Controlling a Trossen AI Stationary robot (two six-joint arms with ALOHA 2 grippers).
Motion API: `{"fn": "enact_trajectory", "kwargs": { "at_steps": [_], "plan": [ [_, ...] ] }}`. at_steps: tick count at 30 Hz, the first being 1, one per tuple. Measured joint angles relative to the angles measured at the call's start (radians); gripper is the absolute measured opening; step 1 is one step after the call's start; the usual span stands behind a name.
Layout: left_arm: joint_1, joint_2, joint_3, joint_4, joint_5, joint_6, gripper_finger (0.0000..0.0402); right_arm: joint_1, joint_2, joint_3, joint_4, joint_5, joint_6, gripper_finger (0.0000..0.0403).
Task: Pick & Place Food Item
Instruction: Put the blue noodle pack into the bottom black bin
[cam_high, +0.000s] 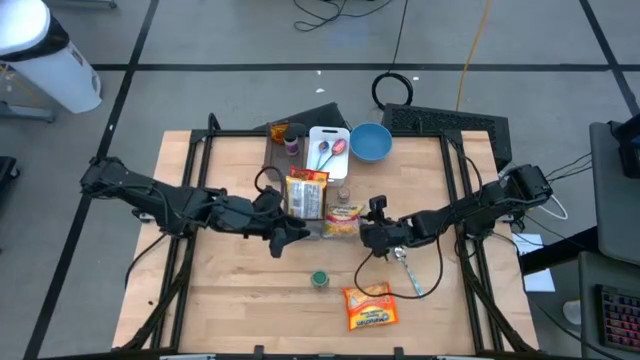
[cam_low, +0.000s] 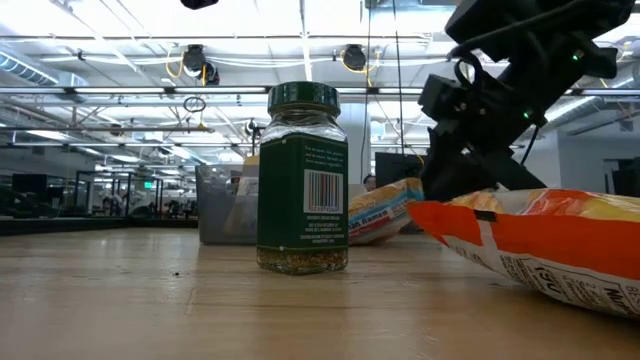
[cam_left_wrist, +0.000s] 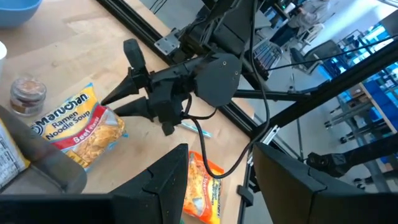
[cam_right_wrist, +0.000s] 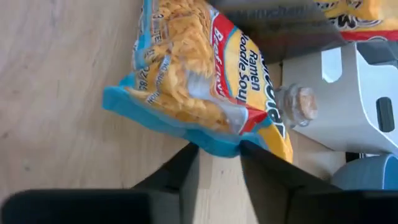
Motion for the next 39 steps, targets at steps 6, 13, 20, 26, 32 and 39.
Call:
{"fn": "enact_trajectory", "kwargs": {
  "at_steps": [6,13,20,26,32,39],
  "plan": [
    [0.002,0.0,0.0,-0.001,0.003,0.007,0.0186,0.022,-0.007,0.015,0.026,-0.096,0.013,0.0007],
    [0.009,0.0,0.0,-0.005,0.003,0.026,0.0186,0.063,-0.023,0.104,0.017,-0.096,0.043,0.0002],
    [0.011,0.0,0.0,-0.008,0.003,0.048,0.0186,0.076,-0.116,0.176,0.011,-0.117,0.042,0.0001],
    [0.025,0.0,0.0,0.004,0.012,0.048,0.0186,0.049,-0.205,0.233,-0.069,-0.17,0.091,0.0],
    [0.073,0.0,0.0,0.055,0.062,0.1,0.0186,-0.016,-0.227,0.335,-0.146,-0.323,0.172,0.0],
    [0.133,0.0,0.0,0.062,0.12,-0.001,0.0186,-0.09,-0.221,0.414,-0.191,-0.379,0.257,0.0]
  ]
}}
